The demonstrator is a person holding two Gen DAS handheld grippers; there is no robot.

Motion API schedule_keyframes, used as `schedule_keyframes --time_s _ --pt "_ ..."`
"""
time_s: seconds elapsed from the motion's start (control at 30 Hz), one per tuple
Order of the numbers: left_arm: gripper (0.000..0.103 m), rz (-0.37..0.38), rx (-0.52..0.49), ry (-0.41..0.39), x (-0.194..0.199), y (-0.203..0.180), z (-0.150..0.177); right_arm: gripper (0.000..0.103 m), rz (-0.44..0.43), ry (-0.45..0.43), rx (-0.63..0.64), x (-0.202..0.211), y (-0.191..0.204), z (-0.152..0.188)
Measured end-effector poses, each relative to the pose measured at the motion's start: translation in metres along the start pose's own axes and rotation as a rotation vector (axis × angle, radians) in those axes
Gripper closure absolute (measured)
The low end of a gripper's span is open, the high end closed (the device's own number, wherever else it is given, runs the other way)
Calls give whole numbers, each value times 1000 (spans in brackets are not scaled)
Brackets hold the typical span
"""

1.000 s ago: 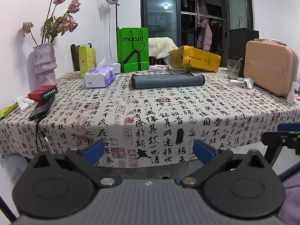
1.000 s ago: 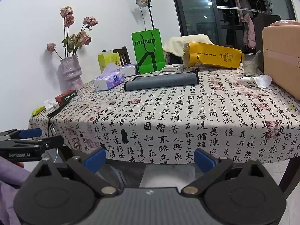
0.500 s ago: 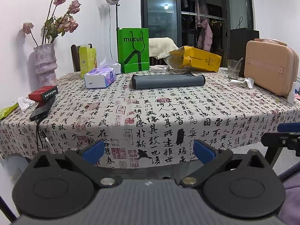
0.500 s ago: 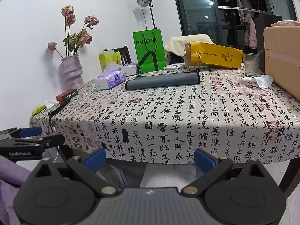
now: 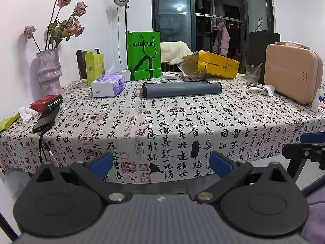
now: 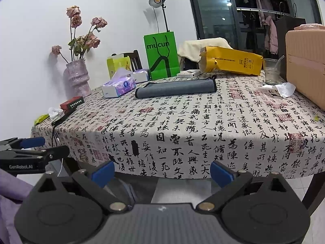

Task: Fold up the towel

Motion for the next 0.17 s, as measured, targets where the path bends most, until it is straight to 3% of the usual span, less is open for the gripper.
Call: schedule_keyframes --time_s 0.17 --pt "0 2 -3 -1 0 -1 0 2 0 1 2 -1 0 -1"
Point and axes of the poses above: each gripper's, at about its wrist camera, not at the fingertips, and x roughly against the way its jaws point, y to its left, z to its underside, the point moved 6 cm from there along -x, roughly the way its jaws point, and after that the axes turned 4 degrees about -z, right-handed, at the moved point
